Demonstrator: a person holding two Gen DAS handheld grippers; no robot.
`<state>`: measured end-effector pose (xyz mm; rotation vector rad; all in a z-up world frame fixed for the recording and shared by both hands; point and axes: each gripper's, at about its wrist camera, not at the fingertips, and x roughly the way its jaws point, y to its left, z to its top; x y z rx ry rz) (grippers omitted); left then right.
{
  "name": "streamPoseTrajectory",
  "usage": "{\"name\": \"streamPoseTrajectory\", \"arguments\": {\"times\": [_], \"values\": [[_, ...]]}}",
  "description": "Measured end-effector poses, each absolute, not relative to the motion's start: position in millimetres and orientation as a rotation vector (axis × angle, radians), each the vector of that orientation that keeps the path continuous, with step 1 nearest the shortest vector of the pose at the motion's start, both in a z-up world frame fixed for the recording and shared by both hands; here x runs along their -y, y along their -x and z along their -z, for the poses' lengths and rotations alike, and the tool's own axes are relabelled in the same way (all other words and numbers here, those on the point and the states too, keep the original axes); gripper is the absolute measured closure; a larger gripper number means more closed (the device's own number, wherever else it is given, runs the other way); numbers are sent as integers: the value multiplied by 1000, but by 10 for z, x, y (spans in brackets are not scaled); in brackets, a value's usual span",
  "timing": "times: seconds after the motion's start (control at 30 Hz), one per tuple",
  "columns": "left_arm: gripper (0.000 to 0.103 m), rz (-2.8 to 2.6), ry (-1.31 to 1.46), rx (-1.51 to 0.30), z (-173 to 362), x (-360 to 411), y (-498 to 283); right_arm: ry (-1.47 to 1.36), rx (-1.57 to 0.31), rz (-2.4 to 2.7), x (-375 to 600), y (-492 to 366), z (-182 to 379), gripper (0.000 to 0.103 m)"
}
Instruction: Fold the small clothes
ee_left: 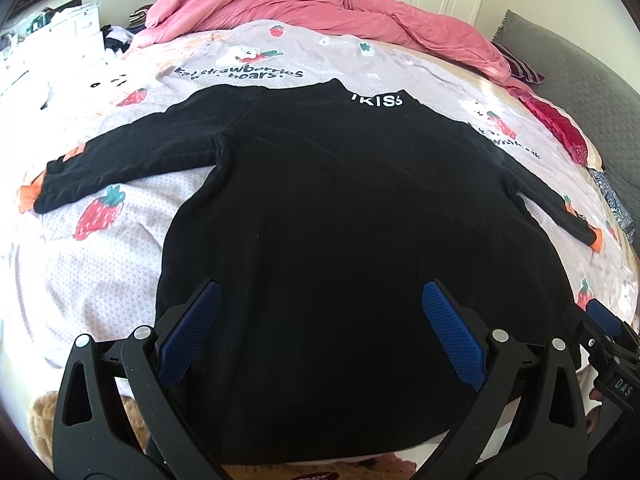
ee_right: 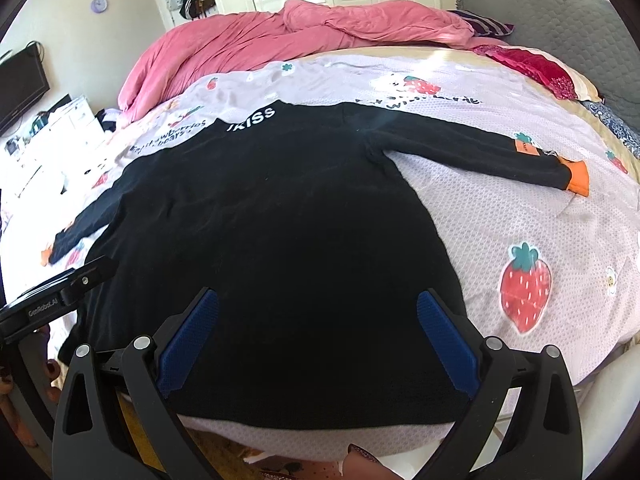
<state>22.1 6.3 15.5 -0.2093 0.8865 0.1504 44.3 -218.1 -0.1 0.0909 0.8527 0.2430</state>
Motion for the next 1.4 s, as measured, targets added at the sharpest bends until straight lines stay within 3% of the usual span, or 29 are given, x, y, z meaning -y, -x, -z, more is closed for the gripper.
{"name": "streamPoseTrajectory", "arguments": {"times": [1.4], "values": [[8,-108,166,-913,-373,181,-1543,-305,-905,-45,3152,-1557,7,4]]}}
